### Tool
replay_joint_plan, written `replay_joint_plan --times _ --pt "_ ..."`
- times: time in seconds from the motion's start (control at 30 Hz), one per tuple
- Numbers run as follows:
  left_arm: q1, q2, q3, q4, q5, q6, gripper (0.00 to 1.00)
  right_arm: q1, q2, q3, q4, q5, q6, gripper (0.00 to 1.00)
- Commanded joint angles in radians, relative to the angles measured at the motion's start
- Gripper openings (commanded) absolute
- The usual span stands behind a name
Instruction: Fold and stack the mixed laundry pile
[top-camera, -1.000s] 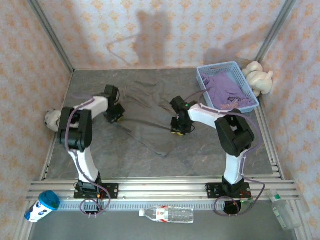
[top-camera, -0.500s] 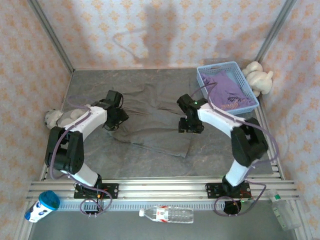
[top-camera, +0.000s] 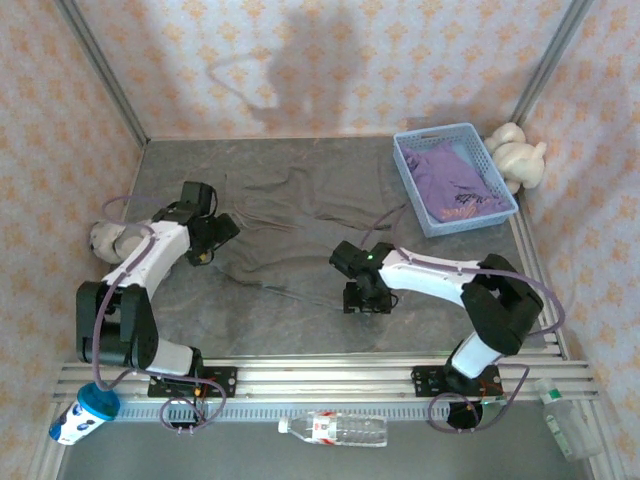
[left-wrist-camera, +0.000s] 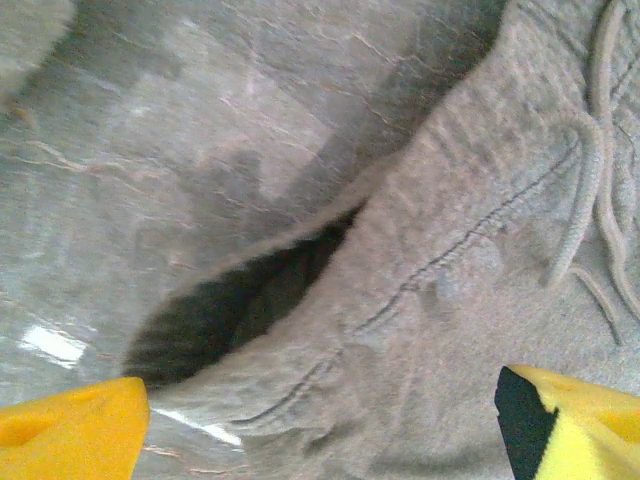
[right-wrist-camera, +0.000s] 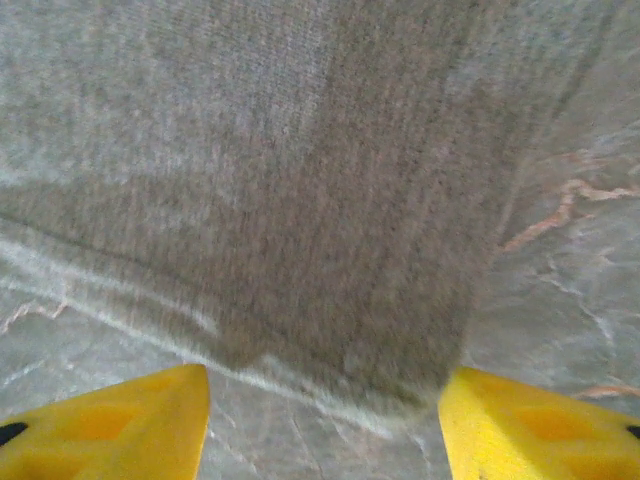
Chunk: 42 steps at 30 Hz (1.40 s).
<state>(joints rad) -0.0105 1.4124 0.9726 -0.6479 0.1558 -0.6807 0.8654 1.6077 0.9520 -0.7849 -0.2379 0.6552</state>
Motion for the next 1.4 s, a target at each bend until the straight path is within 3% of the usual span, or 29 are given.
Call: replay_joint_plan --times 0.0,0.23,0.33,0.4,0.57,0.67,0.8,0.97,1.0,1.07,1.1,1.13,1.37 --pt "0.033 -0.035 -0.053 -0.054 0.016 0.054 0.9 0.006 0.019 -0.018 0.064 0.012 0.058 0.48" --pt "0.035 -0.024 -0.138 0.025 0.027 0.046 0.83 0.006 0.0 -0.039 0.082 0.03 0.065 0.16" --pt "0.035 -0.008 -0.157 0.065 0.031 0.041 0.74 0.005 0.001 -0.033 0.087 0.022 0.053 0.08" --pt "0.035 -0.009 -0.172 0.087 0.013 0.039 0.6 0.006 0.005 -0.026 0.08 0.026 0.041 0.01" --pt "0.038 -0.014 -0.212 0.131 -0.084 0.051 0.38 0.003 -0.003 0.006 0.029 0.068 0.0 0.0" --pt "0.041 -0.022 -0.219 0.15 -0.105 0.067 0.13 0.004 -0.02 0.013 0.005 0.073 -0.023 0.0" --pt "0.041 -0.051 -0.221 0.136 -0.126 0.069 0.0 0.0 -0.044 0.019 -0.036 0.088 -0.041 0.0" --pt "0.041 -0.145 -0.255 0.087 -0.15 0.054 0.0 -0.009 -0.092 0.01 -0.053 0.107 -0.048 0.0" --pt "0.041 -0.156 -0.263 0.082 -0.155 0.053 0.04 -0.012 -0.098 0.006 -0.052 0.107 -0.048 0.0" --pt "0.042 -0.159 -0.277 0.089 -0.154 0.054 0.52 -0.019 -0.11 -0.001 -0.049 0.101 -0.049 0.0" --pt "0.043 -0.153 -0.281 0.103 -0.141 0.057 0.64 -0.02 -0.111 -0.004 -0.045 0.097 -0.05 0.0" --pt "0.043 -0.138 -0.288 0.129 -0.114 0.059 0.69 -0.023 -0.111 -0.008 -0.044 0.092 -0.053 0.0" --pt "0.043 -0.039 -0.334 0.315 -0.067 -0.013 0.7 -0.026 -0.106 -0.013 -0.034 0.074 -0.053 0.0"
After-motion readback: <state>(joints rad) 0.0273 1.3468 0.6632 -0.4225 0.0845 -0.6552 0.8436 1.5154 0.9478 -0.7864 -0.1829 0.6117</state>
